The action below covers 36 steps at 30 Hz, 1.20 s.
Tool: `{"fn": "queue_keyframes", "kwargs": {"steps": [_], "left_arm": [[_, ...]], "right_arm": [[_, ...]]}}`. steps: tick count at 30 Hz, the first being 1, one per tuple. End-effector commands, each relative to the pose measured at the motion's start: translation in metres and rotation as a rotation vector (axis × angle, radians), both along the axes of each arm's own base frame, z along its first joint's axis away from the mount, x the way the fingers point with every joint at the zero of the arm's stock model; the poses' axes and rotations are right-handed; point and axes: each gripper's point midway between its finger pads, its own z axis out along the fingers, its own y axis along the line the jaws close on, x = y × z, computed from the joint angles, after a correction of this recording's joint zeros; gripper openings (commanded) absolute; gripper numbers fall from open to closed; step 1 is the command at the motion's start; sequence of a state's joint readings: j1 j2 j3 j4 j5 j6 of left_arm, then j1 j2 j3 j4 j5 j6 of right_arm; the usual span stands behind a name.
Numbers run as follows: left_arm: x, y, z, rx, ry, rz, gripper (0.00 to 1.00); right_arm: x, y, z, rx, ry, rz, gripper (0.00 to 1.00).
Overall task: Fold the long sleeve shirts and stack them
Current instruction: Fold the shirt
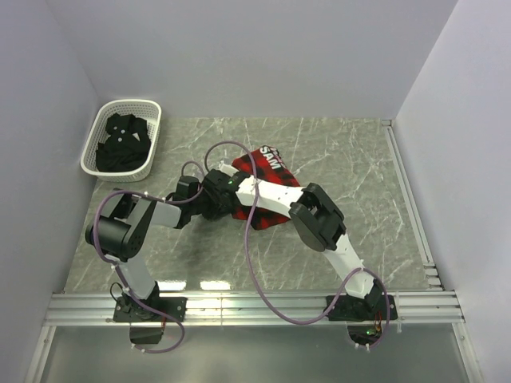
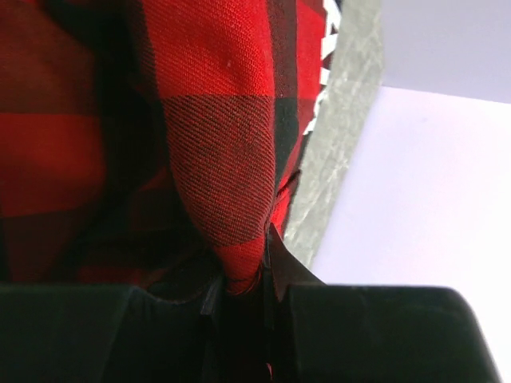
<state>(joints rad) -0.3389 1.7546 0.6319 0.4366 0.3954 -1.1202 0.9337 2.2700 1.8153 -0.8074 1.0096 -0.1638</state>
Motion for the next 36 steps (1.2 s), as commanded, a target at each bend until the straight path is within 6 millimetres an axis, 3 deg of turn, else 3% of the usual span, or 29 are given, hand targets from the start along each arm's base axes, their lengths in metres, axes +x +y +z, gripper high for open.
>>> {"fn": "queue_keyframes", "kwargs": {"steps": [1, 8, 12, 16, 23, 27, 36], "left_arm": [[-0.007, 0.000, -0.011, 0.022, 0.016, -0.014, 0.24], [-0.008, 0.001, -0.010, 0.023, 0.012, -0.010, 0.18], [-0.009, 0.002, -0.011, 0.024, 0.015, -0.004, 0.18], [-0.009, 0.002, -0.010, 0.023, 0.013, 0.000, 0.18], [-0.009, 0.002, -0.009, 0.018, 0.010, 0.001, 0.18], [-0.009, 0.001, -0.010, 0.017, 0.014, 0.000, 0.18], [-0.009, 0.001, -0.009, 0.013, 0.012, 0.001, 0.17]], "right_arm": [[0.000, 0.014, 0.000, 0.074, -0.006, -0.007, 0.12], [-0.008, 0.027, -0.012, 0.171, 0.063, 0.012, 0.22], [-0.012, 0.037, -0.008, 0.279, 0.090, 0.029, 0.35], [-0.015, 0.045, -0.005, 0.388, 0.116, 0.031, 0.41], [-0.012, 0.046, -0.001, 0.542, 0.138, -0.025, 0.42], [-0.006, 0.042, 0.002, 0.601, 0.117, -0.058, 0.32], [-0.003, 0.040, -0.015, 0.682, 0.140, -0.130, 0.32]]}}
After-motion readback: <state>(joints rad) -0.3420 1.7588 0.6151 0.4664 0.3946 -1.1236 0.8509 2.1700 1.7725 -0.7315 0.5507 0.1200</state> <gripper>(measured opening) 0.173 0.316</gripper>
